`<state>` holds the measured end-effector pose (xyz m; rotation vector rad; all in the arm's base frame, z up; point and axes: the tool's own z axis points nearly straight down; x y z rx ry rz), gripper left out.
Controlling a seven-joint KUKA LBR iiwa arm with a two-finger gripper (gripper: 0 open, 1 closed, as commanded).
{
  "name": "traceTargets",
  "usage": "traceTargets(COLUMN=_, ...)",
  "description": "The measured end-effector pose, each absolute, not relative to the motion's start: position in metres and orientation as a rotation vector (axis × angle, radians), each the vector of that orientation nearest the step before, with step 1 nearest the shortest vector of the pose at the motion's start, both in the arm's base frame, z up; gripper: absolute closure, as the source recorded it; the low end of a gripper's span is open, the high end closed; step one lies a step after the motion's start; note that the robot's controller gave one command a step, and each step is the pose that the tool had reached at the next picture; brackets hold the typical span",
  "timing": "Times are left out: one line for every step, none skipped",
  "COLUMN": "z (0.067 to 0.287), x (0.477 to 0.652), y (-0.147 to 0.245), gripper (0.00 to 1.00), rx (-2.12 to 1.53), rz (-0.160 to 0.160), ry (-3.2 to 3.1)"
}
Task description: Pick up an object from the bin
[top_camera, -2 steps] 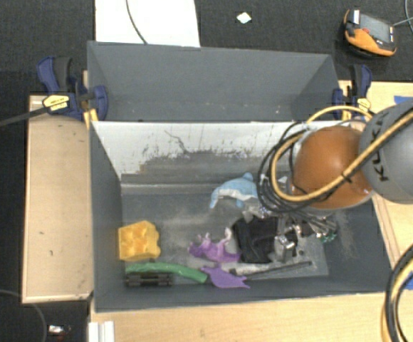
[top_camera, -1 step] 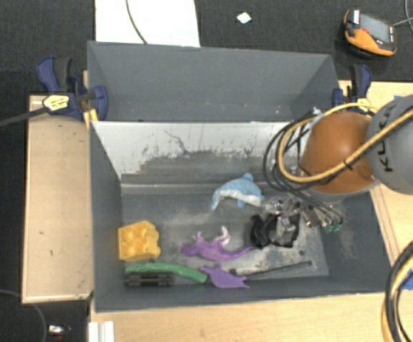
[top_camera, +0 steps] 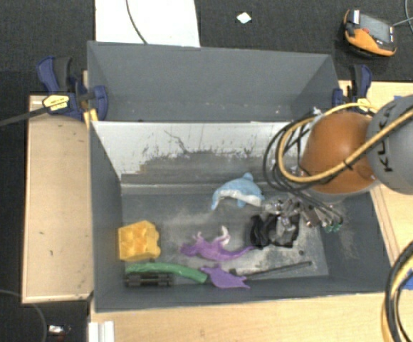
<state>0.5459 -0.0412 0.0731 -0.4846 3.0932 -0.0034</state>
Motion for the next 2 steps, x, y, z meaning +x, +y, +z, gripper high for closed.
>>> traceTargets(z=0.091, x=0.544, y=-0.041, gripper=1.00, rx=-0.483, rz=-0.002, ry=3.097)
traceTargets(z=0.119, x=0.544, y=-0.041, gripper=1.00, rx=-0.482, rz=-0.001, ry=3.099)
